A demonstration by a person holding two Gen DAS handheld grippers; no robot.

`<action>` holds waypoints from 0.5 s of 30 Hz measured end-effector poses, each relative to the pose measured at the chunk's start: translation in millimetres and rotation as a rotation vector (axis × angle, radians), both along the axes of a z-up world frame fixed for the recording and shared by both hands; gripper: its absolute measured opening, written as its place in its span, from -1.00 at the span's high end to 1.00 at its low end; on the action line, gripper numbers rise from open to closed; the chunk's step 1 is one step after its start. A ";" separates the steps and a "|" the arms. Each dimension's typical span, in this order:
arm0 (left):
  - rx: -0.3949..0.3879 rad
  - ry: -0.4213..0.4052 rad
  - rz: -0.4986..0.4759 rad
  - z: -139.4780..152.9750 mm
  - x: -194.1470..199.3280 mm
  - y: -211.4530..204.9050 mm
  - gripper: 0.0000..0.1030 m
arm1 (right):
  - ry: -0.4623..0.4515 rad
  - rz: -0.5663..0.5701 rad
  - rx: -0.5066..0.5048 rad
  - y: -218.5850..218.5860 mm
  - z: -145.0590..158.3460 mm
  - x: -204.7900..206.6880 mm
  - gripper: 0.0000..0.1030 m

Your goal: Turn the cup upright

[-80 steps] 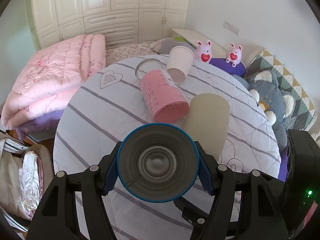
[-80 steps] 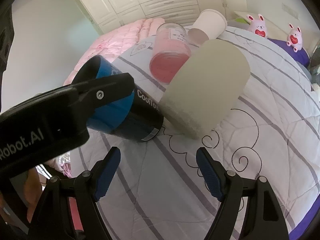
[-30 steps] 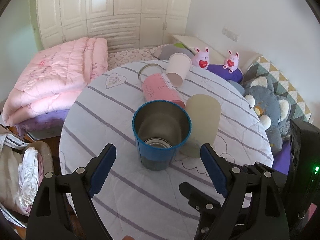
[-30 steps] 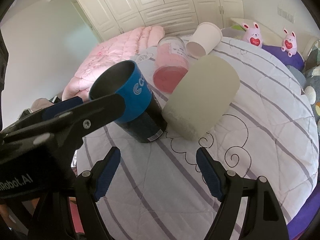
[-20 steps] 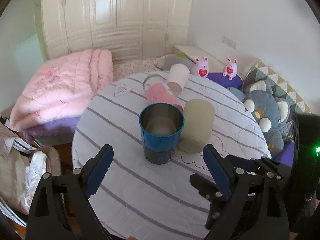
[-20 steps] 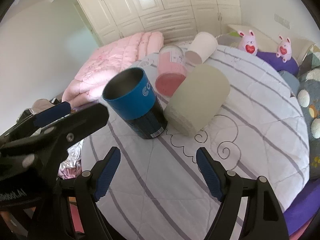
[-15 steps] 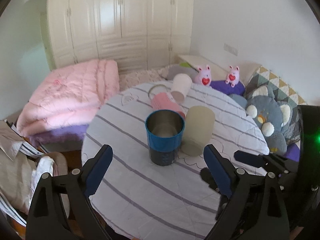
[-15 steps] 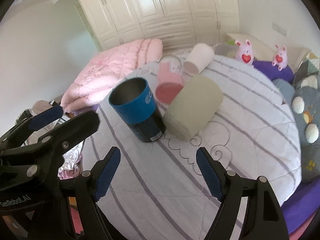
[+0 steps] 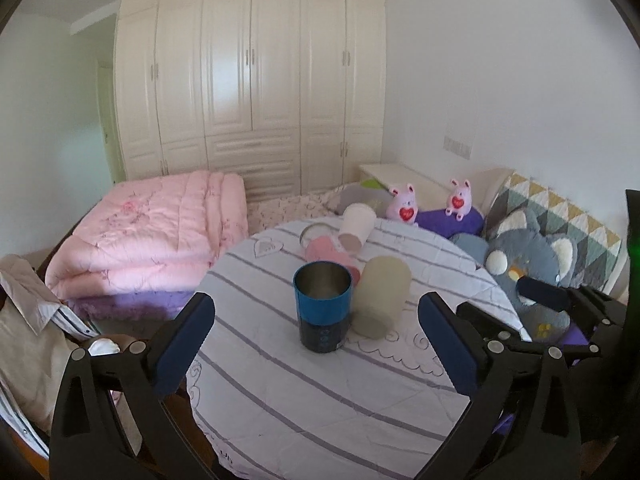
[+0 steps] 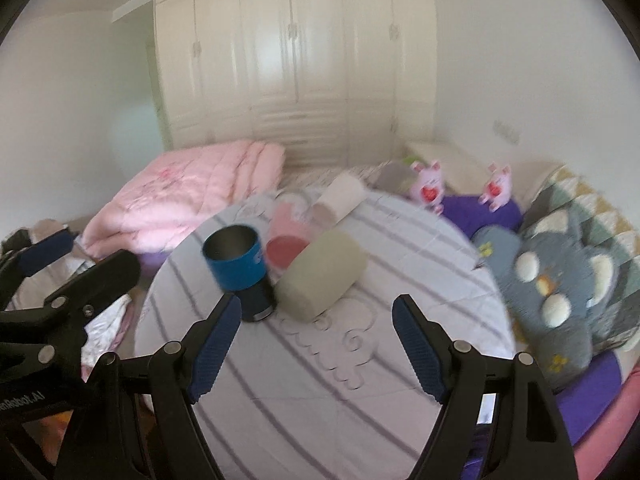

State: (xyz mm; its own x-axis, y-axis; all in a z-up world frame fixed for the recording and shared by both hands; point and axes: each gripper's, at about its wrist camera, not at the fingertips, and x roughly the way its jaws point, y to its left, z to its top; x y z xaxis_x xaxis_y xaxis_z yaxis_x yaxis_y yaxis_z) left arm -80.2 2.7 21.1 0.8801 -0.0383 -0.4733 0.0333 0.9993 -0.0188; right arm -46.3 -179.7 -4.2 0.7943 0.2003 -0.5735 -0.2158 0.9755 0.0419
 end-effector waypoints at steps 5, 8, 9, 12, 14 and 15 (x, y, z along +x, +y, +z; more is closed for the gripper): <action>0.015 -0.052 0.001 2.8 -12.1 -5.1 -1.00 | -0.110 -0.069 -0.012 -12.6 10.8 -12.2 -0.55; 0.032 -0.066 0.006 2.9 -17.0 -9.6 -1.00 | -0.167 -0.110 0.001 -21.8 15.1 -19.1 -0.58; 0.036 -0.063 0.010 2.2 -16.9 -10.6 -1.00 | -0.178 -0.122 0.005 -24.5 15.4 -19.9 -0.58; 0.037 -0.050 0.012 -0.1 -15.6 -11.7 -1.00 | -0.182 -0.141 0.023 -29.5 14.8 -19.8 -0.58; 0.039 -0.047 0.019 -0.7 -15.1 -11.7 -1.00 | -0.169 -0.137 0.026 -30.2 13.0 -18.4 -0.58; 0.040 -0.048 0.022 -1.1 -15.1 -11.7 -1.00 | -0.166 -0.137 0.024 -30.0 11.5 -19.3 -0.58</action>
